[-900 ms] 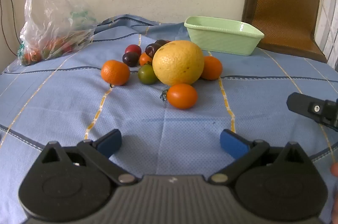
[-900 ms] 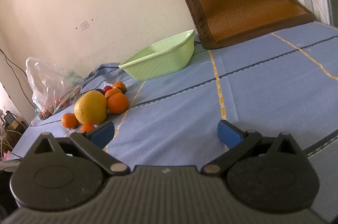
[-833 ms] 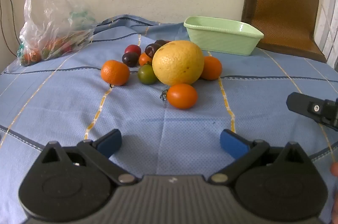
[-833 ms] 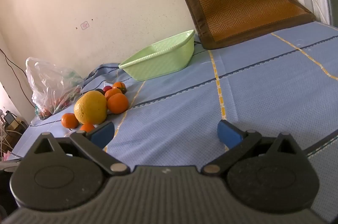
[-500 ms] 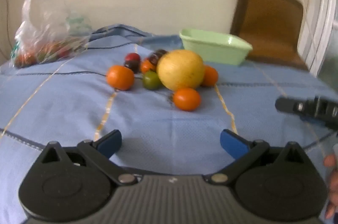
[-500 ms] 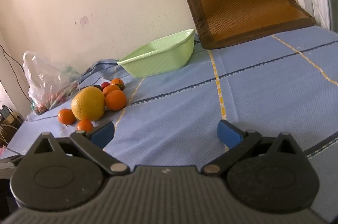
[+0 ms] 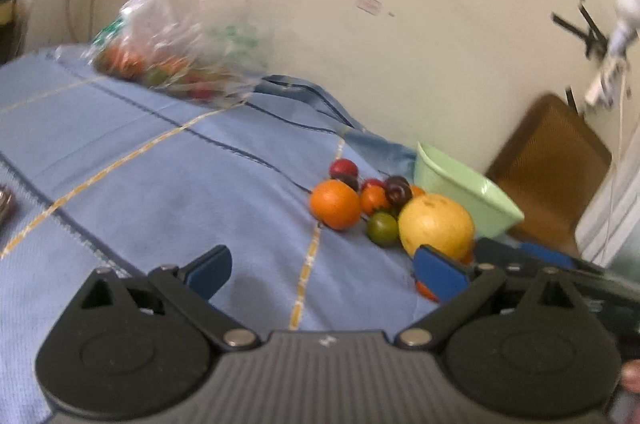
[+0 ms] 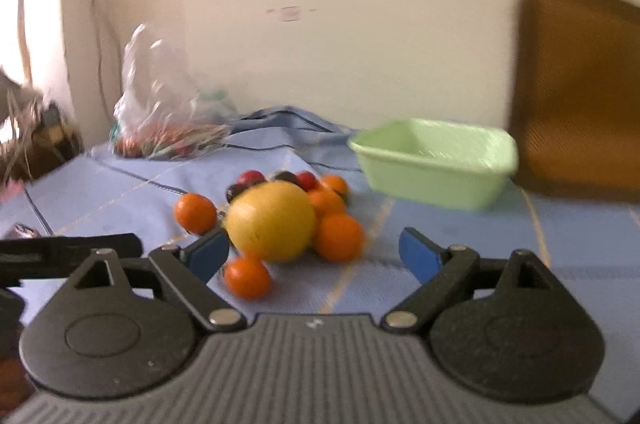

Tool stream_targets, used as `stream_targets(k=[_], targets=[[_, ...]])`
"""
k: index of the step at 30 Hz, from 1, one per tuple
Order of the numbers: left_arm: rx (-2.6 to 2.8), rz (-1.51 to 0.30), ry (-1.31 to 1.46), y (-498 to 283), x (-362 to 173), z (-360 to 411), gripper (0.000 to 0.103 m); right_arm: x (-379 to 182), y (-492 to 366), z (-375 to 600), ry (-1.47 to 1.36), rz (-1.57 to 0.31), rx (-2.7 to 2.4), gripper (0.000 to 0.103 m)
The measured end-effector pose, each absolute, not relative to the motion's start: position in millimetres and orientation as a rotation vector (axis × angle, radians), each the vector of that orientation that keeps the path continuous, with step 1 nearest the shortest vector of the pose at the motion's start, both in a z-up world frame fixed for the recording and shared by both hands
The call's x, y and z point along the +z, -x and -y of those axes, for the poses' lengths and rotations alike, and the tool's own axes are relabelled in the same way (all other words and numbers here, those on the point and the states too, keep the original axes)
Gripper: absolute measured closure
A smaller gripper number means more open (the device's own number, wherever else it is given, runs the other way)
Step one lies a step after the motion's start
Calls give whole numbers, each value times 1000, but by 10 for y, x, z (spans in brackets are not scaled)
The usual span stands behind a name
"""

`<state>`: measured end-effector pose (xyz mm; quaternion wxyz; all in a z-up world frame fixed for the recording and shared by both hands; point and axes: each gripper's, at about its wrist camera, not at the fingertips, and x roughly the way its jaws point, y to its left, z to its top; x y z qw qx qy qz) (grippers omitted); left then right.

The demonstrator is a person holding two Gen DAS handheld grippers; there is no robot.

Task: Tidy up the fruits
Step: 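Move both tools toward the large yellow grapefruit, then close the right tool on the grapefruit while the left tool closes on its other side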

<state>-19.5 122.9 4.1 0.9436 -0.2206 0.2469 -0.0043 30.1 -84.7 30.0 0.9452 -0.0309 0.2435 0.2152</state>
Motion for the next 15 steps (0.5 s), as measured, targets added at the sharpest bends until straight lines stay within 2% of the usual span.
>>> stream_targets(k=[4, 6, 7, 15], targets=[[-9, -500, 455, 209, 42, -1252, 3, 203, -494, 622, 128, -525, 469, 11], [-8, -490, 418, 220, 58, -1188, 2, 179, -511, 546, 168, -530, 486, 32], [-9, -486, 400, 221, 62, -1159, 2, 195, -494, 516, 184, -526, 497, 36], [-1, -481, 327, 226, 78, -1030, 1, 391, -202, 861, 137, -479, 499, 37]])
